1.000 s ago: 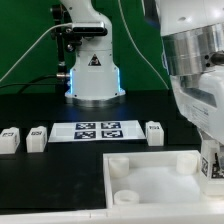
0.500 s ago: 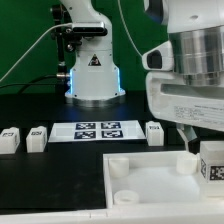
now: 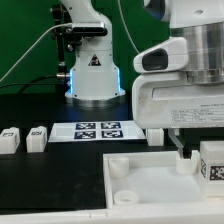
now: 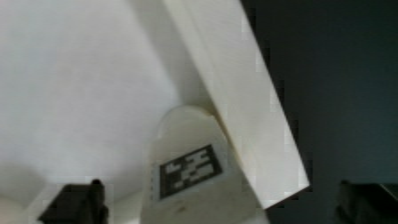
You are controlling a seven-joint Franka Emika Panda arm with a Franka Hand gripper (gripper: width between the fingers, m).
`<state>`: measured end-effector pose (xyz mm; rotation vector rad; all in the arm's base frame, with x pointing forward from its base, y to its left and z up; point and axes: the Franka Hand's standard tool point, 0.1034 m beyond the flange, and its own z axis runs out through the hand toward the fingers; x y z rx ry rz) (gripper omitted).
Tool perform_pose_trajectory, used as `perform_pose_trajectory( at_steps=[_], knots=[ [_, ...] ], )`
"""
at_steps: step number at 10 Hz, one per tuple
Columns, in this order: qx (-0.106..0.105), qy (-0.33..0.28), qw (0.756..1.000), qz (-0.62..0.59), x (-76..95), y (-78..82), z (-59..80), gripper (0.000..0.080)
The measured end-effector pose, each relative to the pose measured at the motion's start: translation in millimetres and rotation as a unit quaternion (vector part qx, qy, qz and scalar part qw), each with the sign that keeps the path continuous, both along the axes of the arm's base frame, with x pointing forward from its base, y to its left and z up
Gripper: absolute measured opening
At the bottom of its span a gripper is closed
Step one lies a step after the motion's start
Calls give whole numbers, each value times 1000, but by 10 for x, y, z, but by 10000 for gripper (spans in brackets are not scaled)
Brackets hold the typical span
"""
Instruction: Assemble one leg
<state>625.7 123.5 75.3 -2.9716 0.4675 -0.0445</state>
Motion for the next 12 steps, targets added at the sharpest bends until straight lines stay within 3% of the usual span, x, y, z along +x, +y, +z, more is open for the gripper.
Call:
perform_pose_trajectory(
  at_steps=[1, 2, 3, 4, 5, 6, 8, 9, 12],
  knots=[
    [-19, -10, 997, 76, 60, -13, -12, 649],
    [-22, -17, 993, 114, 85, -29, -16, 649],
    [-23, -18, 991, 131, 79, -32, -21, 525],
    [-21, -16, 993, 116, 77, -25, -21, 525],
    [-19, -14, 995, 94, 76, -21, -22, 386],
    [-17, -9, 998, 55, 78, -37, -23, 297],
    [-13, 1, 999, -33, 79, -51, -25, 297],
    [-6, 4, 997, -81, 86, -62, -28, 297],
    [56, -17, 938, -343, 50, -141, -52, 297]
  ],
)
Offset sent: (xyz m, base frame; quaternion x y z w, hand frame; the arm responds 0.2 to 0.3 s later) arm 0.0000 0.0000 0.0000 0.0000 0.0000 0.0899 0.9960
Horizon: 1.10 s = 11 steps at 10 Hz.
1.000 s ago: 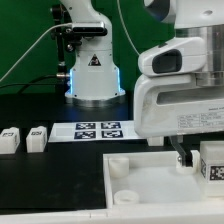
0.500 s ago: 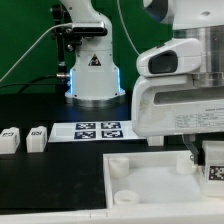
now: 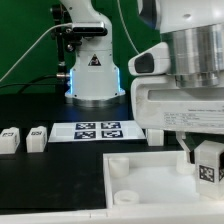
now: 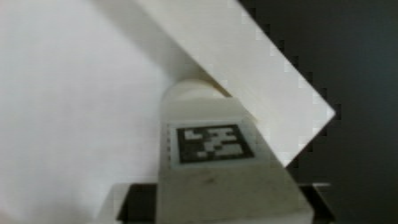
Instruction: Assemble one leg
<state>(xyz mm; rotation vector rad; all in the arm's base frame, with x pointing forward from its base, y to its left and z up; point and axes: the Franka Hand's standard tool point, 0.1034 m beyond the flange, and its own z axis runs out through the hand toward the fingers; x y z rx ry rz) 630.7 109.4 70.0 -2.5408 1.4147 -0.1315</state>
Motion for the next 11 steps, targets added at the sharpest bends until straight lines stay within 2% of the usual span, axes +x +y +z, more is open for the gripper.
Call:
perform_pose_trajectory(
  at_steps=[7, 8, 9, 10, 11],
  knots=[
    [0, 0, 1000, 0, 0, 0, 0, 301],
    [0, 0, 1000, 0, 0, 0, 0, 495],
    [0, 0, 1000, 0, 0, 0, 0, 495],
    [0, 0, 1000, 0, 0, 0, 0, 619],
    [10, 1, 1000, -25, -2, -5, -1, 640]
  ],
)
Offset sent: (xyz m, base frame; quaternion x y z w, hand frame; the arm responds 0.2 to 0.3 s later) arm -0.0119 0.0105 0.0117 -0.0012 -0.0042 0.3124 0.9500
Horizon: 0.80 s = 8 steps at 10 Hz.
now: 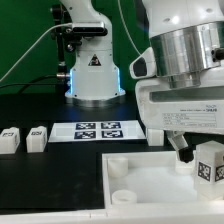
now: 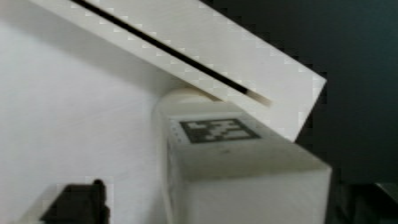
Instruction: Assemble one leg
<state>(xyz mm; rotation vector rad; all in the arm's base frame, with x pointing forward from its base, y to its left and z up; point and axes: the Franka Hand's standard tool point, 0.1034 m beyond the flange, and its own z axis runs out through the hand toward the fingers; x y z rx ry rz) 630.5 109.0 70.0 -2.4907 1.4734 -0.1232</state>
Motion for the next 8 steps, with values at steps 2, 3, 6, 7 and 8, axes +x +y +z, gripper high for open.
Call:
perform_pose_trajectory(
  at_steps=[2, 3, 6, 7, 8],
  knots=[
    [0, -8, 999, 32, -8, 40, -8, 647],
    [-19, -20, 994, 104, -5, 41, -4, 647],
    [-54, -41, 968, 242, -7, 45, -10, 649],
    [-83, -49, 938, 334, -23, 117, -20, 649],
    [-106, -56, 902, 414, -35, 166, -21, 649]
  ],
)
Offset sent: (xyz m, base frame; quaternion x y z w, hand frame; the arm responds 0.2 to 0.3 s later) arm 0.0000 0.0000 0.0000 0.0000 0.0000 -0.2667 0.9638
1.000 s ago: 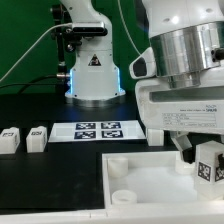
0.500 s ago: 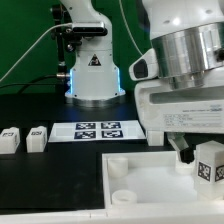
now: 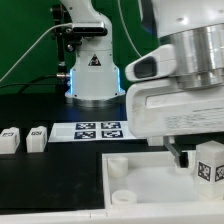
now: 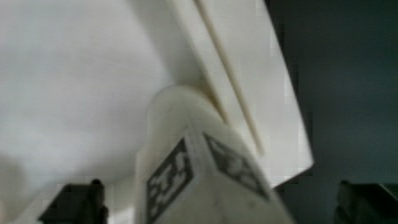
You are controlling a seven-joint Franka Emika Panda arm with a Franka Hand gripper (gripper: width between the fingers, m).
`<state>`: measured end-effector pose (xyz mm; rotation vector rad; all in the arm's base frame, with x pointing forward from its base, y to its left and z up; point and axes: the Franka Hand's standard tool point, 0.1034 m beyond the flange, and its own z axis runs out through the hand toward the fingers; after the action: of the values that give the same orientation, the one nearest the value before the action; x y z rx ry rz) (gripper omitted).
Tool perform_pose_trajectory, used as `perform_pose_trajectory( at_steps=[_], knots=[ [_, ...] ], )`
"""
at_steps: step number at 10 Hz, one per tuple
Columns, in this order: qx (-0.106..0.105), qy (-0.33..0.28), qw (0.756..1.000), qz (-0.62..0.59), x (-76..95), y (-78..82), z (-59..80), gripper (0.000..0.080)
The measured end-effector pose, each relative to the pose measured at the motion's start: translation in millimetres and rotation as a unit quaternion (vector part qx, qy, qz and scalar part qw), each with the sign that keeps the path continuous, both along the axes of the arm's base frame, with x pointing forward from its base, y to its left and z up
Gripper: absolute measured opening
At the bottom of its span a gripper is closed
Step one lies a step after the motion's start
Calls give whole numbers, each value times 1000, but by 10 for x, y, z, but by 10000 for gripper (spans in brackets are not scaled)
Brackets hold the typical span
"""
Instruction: Assemble one leg
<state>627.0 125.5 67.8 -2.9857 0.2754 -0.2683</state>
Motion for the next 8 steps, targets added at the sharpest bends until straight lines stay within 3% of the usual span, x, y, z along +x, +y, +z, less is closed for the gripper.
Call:
perform_pose_trajectory(
  at_steps=[2, 4, 5, 6, 7, 8],
  knots=[
    [-46, -12, 984, 169, 3, 44, 16, 649],
    [-45, -12, 986, 162, 3, 19, 10, 649],
    [-43, -11, 988, 148, 2, 21, 10, 521],
    [-42, -10, 989, 143, 3, 17, 10, 521],
    [-33, -5, 995, 98, 5, -5, 8, 375],
    [-22, 1, 999, 36, 5, -36, 2, 297]
  ],
)
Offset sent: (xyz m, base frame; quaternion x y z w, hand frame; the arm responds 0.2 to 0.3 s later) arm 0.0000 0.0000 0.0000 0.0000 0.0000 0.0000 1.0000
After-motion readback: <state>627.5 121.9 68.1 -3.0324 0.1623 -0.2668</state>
